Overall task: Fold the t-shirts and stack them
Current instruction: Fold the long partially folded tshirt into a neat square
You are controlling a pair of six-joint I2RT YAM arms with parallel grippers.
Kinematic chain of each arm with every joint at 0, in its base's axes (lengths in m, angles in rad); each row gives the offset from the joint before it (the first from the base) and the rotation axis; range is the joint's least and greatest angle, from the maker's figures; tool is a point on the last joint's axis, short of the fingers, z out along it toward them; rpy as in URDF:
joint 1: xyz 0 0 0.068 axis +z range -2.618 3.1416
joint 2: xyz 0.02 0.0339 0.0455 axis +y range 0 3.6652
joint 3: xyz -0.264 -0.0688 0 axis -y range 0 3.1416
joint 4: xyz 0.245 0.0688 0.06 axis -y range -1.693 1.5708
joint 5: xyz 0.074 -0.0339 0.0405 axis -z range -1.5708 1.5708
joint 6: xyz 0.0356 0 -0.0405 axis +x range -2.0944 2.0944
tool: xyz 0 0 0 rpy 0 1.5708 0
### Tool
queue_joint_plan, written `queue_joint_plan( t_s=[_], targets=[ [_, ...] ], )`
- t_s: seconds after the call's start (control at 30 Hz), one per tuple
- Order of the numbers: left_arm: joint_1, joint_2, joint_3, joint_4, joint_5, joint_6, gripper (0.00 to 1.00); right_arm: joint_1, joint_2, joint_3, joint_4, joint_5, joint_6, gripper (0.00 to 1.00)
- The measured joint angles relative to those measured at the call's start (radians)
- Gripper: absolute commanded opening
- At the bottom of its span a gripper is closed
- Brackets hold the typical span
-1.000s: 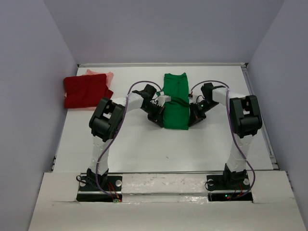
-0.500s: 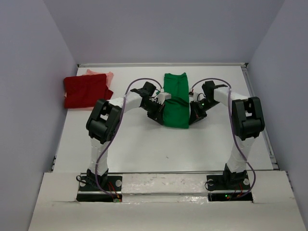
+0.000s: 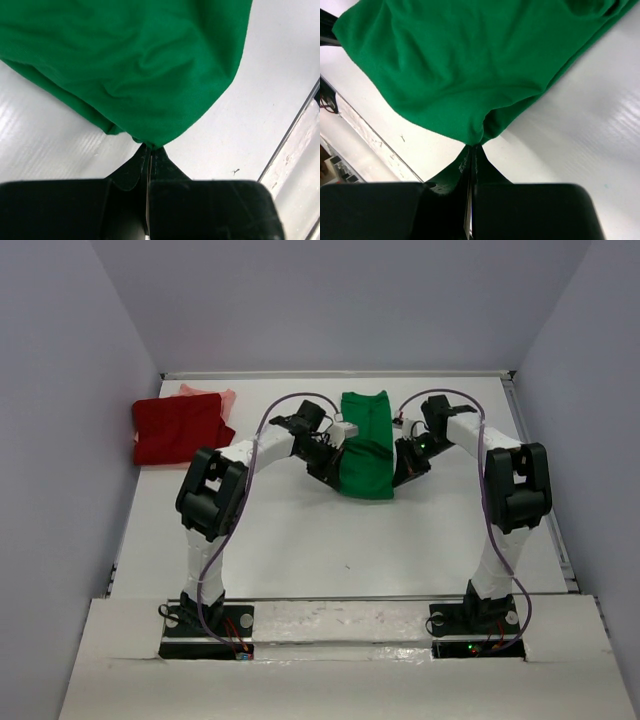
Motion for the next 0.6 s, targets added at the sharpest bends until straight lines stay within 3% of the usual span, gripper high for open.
queue_joint_plan(
  t_s=[0.27, 0.6],
  targets=[
    [0.002, -0.006, 0.149, -0.037, -0.034, 0.019, 0.00, 0.000, 0.000, 0.158, -0.031, 0.028, -0.017, 0.00],
    [0.010, -0.007, 0.213, -0.058, -0.071, 0.026, 0.00, 0.000, 0.001, 0.189, -0.060, 0.051, -0.031, 0.00]
  ],
)
